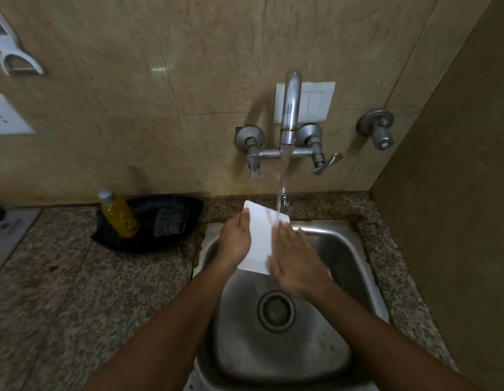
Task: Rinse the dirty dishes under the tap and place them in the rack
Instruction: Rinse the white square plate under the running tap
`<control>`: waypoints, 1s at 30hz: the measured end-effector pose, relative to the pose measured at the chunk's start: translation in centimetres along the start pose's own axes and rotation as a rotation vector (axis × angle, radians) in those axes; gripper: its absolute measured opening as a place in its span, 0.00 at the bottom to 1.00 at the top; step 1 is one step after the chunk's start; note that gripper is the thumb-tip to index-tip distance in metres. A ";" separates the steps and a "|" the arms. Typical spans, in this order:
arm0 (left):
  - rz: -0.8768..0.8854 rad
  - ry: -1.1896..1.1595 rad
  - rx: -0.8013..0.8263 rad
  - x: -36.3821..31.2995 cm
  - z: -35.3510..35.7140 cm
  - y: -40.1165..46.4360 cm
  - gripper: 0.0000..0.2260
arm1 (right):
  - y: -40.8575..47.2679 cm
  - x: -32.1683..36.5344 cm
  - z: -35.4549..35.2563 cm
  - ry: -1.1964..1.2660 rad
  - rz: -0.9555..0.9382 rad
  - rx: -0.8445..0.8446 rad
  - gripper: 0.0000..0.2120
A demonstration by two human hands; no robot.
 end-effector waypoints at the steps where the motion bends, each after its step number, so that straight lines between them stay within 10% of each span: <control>1: 0.001 0.000 0.007 -0.1 0.1 0.0 0.21 | 0.3 -0.4 -0.1 0.000 0.019 -0.009 0.35; 30: 0.084 -0.044 -0.089 -1.1 -1.0 2.3 0.21 | -0.1 2.1 0.0 0.164 -0.085 -0.074 0.35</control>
Point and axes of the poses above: each hand's wrist, its own y-axis towards the middle knuckle, its own z-axis out of the palm, x = y × z, the point moved 8 cm from there along y, towards the middle knuckle, and after that the axes turned 4 degrees about -x, right-handed, at the moved point
